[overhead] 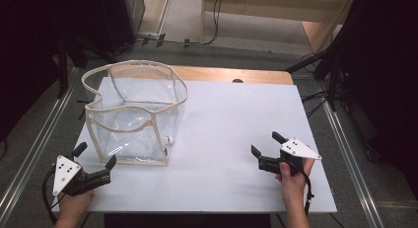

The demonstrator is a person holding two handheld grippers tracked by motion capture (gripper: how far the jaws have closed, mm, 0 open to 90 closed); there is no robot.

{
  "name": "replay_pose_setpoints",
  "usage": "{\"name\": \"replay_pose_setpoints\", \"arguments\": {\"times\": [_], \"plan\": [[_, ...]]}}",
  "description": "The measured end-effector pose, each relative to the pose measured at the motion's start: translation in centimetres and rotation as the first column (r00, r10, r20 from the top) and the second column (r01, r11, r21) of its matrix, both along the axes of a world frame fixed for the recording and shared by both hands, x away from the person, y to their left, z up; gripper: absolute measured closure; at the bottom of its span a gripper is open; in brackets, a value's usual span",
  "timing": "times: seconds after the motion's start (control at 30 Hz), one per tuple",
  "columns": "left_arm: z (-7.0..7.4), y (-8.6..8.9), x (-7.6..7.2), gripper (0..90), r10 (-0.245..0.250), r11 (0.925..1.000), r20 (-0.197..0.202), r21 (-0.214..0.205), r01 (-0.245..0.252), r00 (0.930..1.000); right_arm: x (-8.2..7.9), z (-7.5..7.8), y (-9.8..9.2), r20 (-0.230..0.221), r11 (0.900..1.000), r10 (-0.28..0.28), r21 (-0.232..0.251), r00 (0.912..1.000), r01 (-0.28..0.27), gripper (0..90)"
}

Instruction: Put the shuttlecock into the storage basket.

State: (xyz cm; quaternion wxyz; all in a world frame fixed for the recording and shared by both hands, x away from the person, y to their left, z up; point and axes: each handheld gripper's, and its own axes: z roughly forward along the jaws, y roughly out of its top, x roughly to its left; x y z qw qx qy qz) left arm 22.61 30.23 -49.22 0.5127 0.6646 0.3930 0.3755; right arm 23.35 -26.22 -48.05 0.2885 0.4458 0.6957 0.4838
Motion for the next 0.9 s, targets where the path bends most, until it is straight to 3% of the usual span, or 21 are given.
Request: {"name": "replay_pose_setpoints", "arguments": {"times": [0.43, 0.9], "plan": [[0.0, 0.0, 0.0, 2.3, -0.002, 1.0, 0.001, -0.001, 0.002, 1.0, -0.5, -0.9, -2.1, -0.005, 0.9987, -0.049, 0.015, 0.9988, 0.049, 9.1], [0.0, 0.0, 0.0, 2.3, -0.002, 1.0, 0.001, 0.0, 0.002, 1.0, -1.5, -1.4, -4.2, -0.012, 0.9948, -0.102, -0.008, 0.9947, 0.102, 9.1]]}}
